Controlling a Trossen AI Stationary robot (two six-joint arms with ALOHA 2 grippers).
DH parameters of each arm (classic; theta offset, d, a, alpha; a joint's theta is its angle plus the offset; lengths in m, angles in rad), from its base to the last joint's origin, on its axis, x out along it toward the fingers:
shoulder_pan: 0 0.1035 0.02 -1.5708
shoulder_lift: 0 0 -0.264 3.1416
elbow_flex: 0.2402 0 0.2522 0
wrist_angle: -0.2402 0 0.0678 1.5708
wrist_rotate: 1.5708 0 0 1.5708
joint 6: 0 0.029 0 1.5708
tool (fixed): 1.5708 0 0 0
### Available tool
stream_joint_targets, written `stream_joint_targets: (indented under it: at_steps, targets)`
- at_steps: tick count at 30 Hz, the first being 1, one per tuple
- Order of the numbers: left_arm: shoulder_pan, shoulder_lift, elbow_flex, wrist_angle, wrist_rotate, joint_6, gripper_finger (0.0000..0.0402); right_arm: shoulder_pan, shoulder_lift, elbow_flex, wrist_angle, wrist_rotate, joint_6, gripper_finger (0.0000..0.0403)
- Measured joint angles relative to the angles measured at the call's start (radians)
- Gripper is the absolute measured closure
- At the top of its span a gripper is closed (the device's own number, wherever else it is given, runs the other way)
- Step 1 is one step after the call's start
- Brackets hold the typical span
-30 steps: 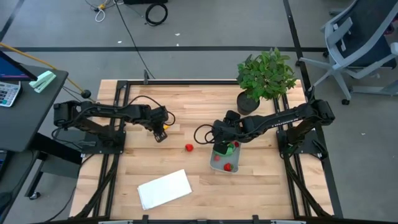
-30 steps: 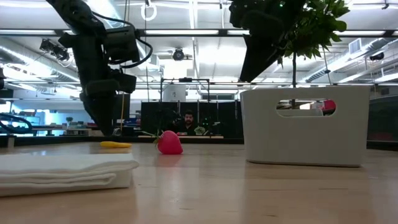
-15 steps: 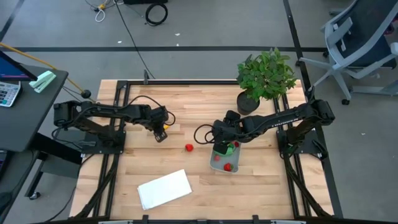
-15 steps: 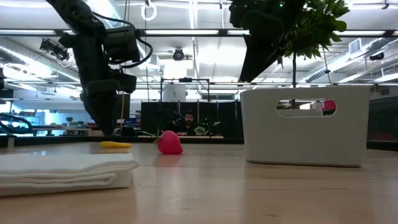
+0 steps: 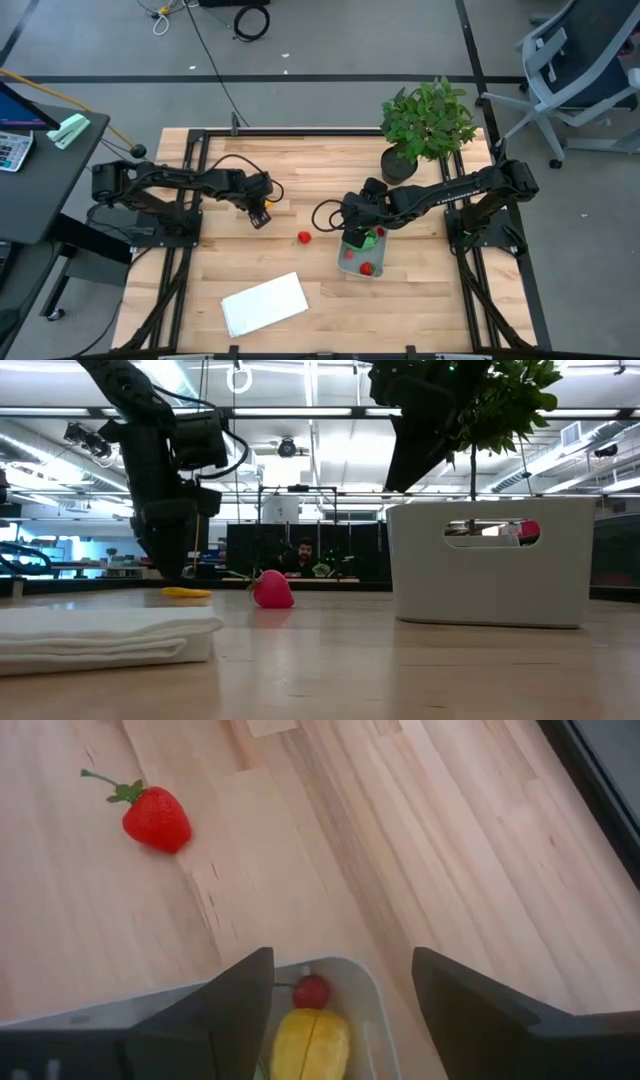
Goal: Pick and placing Produce into tupperware
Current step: Put the yellow corn into the gray bin
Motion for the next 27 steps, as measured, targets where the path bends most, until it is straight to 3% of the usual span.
stream_joint_targets:
  at_steps: [14,18,23,27]
  targets:
    - [0.0,0.094,0.003,0.033,-0.005,0.027,0.0258,0.0,0.0,0.0,0.0,-0.002,0.002,0.0155]
    - [-0.001,0.1,0.003,0.037,-0.019,0.027,0.0291,0.0,0.0,0.0,0.0,-0.001,0.002,0.0155]
    - [-0.001,0.096,0.002,0.043,-0.046,0.024,0.0376,0.0,0.0,0.002,-0.001,0.005,0.001,0.0155]
    - [-0.004,0.096,0.002,0.054,-0.052,-0.025,0.0384,0.0,0.0,0.03,-0.001,0.043,-0.013,0.0155]
